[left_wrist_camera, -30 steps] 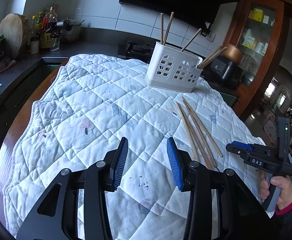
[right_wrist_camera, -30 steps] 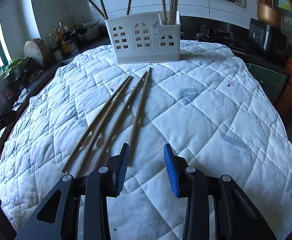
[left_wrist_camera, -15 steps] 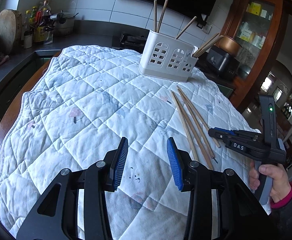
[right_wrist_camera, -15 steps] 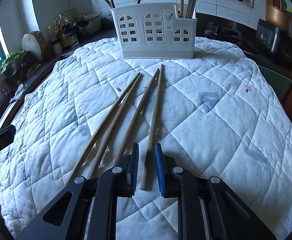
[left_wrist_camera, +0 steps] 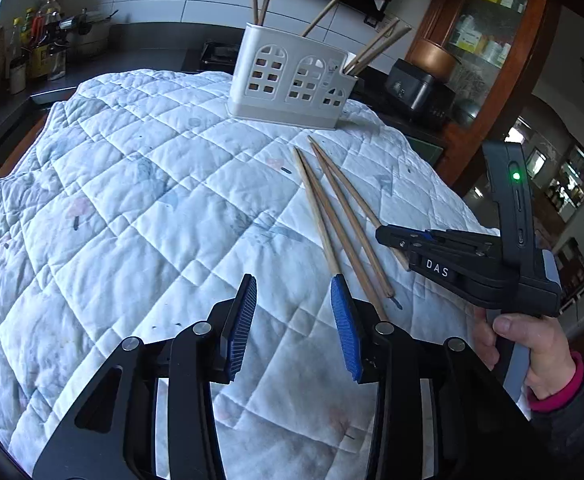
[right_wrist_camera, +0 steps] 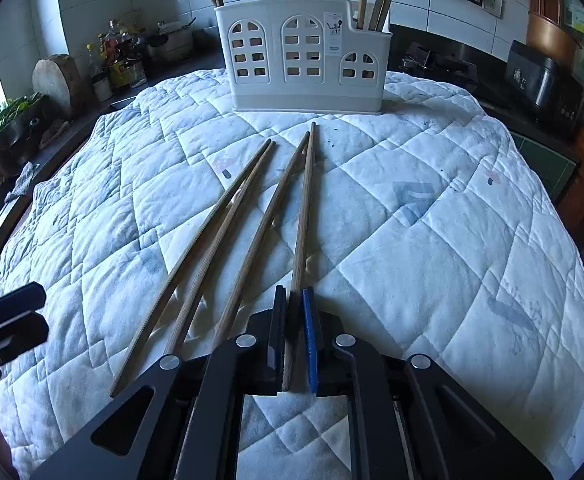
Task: Organize utensils
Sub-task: 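Close the right tool on a chopstick while the left tool grasps another, then lift the chopsticks upright and lower them into the white holder with both tools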
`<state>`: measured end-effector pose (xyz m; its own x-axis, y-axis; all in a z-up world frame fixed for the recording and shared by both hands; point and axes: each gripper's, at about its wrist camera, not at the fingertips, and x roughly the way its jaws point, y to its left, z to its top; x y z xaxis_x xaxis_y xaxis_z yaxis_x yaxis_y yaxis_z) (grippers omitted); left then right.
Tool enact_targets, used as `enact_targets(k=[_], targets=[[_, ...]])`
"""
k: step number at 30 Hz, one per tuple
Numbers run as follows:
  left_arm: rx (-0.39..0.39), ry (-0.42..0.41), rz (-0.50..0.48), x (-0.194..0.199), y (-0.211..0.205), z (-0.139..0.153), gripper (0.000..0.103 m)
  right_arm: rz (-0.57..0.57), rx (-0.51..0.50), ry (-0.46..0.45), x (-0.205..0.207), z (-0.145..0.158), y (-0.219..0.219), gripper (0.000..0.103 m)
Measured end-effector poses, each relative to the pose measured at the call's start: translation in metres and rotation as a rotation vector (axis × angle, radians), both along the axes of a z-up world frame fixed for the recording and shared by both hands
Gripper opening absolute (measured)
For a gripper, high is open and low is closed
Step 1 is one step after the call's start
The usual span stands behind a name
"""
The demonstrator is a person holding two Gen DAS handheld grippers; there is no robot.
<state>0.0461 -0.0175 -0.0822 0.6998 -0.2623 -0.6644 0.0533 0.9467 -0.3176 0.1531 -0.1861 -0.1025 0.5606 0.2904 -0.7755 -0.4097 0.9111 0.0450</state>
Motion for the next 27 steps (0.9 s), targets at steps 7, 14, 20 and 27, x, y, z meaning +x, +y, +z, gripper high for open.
enact_targets(k=[7,14,20,27], targets=[[-0.019,0.026,-0.037,0.019,-0.023,-0.004,0.038,-0.015,0.021,-0.064,-0.011,0.022,-0.015,0.008],[0.006,0.048,-0.038,0.042,-0.037,-0.013,0.025,-0.019,0.076,-0.113,-0.022,0.047,-0.032,0.007],[-0.006,0.081,-0.019,0.052,-0.038,-0.023,0.023,-0.009,0.093,-0.137,-0.029,0.058,-0.038,0.007],[0.076,0.100,0.002,0.058,-0.046,-0.026,0.011,-0.007,0.108,-0.146,-0.032,0.061,-0.040,0.007]])
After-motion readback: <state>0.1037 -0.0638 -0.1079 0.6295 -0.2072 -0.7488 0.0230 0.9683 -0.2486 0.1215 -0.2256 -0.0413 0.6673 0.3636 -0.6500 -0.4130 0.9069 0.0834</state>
